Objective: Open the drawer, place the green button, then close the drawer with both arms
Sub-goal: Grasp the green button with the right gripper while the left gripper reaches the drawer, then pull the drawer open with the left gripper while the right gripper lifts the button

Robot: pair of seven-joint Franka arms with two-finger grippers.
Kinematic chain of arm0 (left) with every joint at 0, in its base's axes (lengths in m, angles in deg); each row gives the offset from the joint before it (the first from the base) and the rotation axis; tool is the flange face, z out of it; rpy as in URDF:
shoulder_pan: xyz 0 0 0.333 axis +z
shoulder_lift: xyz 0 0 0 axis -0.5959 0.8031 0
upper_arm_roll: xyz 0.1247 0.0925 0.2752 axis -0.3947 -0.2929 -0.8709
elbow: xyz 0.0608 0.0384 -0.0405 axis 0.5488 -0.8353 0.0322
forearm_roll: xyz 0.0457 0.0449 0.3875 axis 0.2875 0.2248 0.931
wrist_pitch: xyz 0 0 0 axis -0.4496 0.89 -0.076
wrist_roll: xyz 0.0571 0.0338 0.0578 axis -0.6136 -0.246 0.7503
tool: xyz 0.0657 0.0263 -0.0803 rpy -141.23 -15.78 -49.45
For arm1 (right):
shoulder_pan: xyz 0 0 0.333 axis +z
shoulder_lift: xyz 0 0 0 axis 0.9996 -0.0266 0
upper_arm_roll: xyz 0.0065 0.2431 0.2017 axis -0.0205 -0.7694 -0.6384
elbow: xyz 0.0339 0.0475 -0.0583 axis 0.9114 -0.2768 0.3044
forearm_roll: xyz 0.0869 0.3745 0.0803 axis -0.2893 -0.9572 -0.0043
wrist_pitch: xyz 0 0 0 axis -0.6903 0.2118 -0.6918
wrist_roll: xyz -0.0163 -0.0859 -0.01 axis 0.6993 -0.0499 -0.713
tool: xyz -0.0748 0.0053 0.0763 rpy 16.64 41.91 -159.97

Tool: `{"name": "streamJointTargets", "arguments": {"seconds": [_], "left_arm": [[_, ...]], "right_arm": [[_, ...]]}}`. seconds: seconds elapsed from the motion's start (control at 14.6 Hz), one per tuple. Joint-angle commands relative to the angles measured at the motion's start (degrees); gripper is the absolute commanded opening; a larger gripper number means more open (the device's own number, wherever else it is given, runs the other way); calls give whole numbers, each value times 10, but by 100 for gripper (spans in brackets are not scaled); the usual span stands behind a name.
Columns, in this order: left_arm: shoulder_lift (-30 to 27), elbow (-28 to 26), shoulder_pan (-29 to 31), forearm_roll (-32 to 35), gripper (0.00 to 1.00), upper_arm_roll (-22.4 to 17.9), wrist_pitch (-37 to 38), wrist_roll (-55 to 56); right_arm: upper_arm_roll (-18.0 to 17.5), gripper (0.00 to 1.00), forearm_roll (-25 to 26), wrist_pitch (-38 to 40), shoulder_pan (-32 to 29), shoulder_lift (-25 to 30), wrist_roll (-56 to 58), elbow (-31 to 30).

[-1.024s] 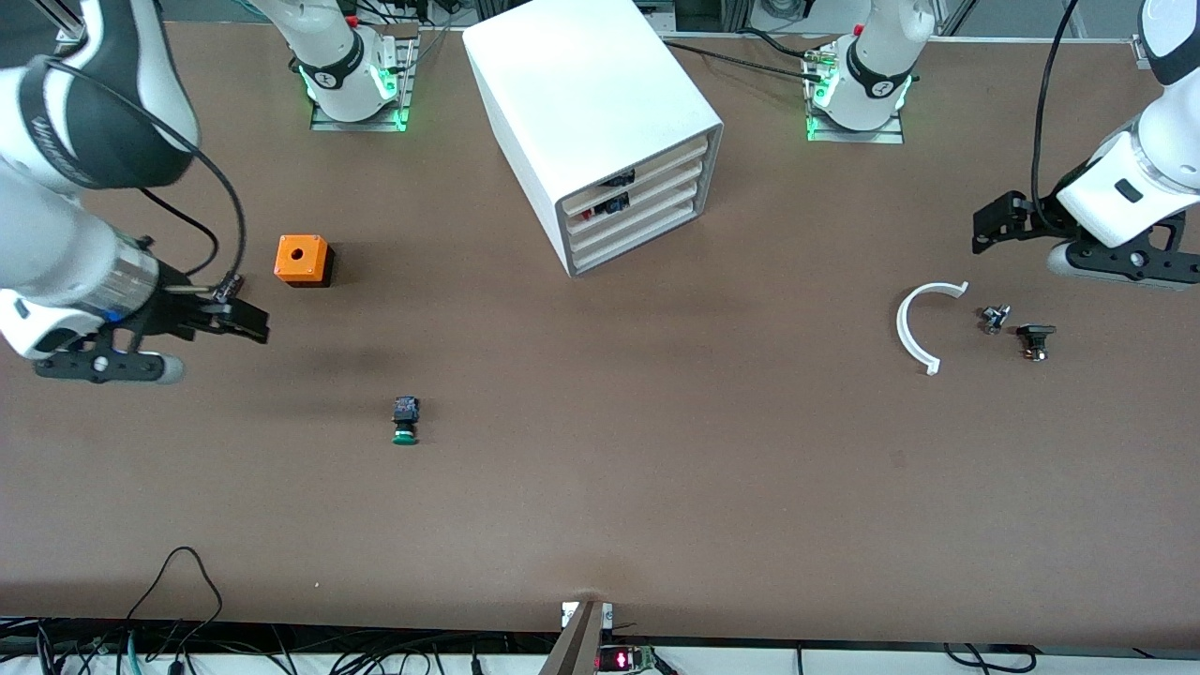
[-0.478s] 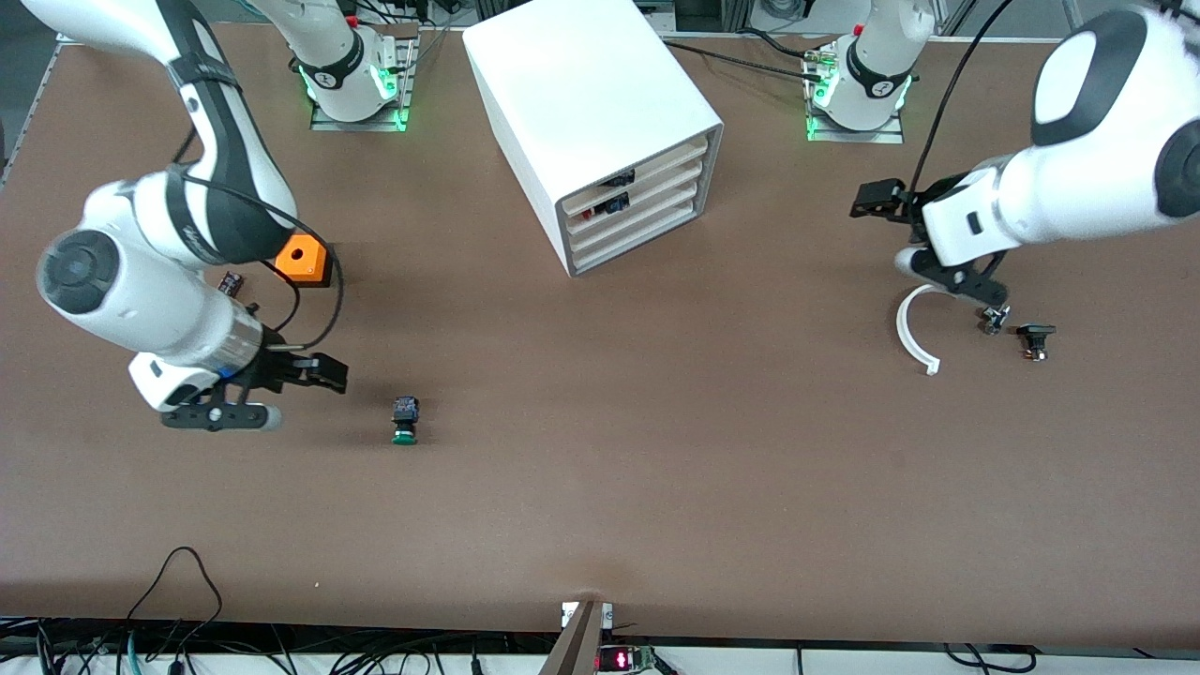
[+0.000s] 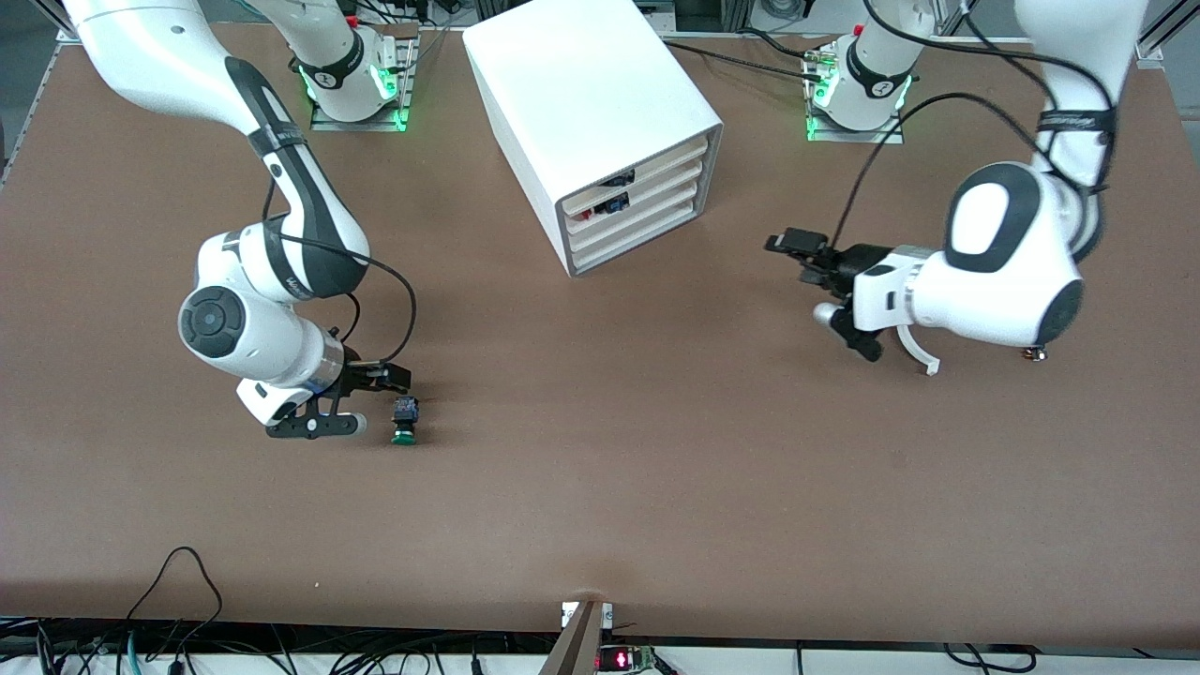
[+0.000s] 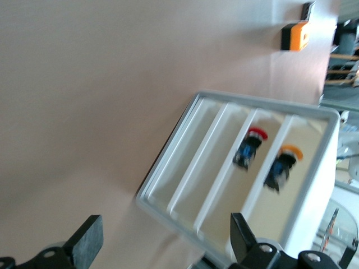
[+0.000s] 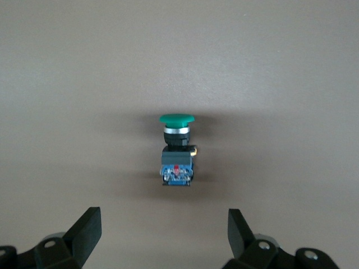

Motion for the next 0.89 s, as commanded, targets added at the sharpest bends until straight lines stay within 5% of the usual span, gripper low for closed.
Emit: {"name": "streamJointTargets", "arguments": {"seconds": [0.0,0.14,0.48,0.61,0.82], "left_arm": [[-15,-117,4,-57,100,66,-145,-72],[-13,-162,1,-134,100,92,-205,-113],[38,-215,-3,-295,94,105,-217,-281],[40,-235,-18,-314,90,113,-237,-296],[56,-238,-20,-316,72,115,-232,-325]], "right_arm": [[0,100,-1,-76,0,2,4,-49],[0,100,0,-121,2,-18,3,-62],[2,100,21,-171,-4,-74,4,-55],[2,97,21,-171,-4,-78,4,-52],[2,58,21,-169,-2,-77,5,-51]]}}
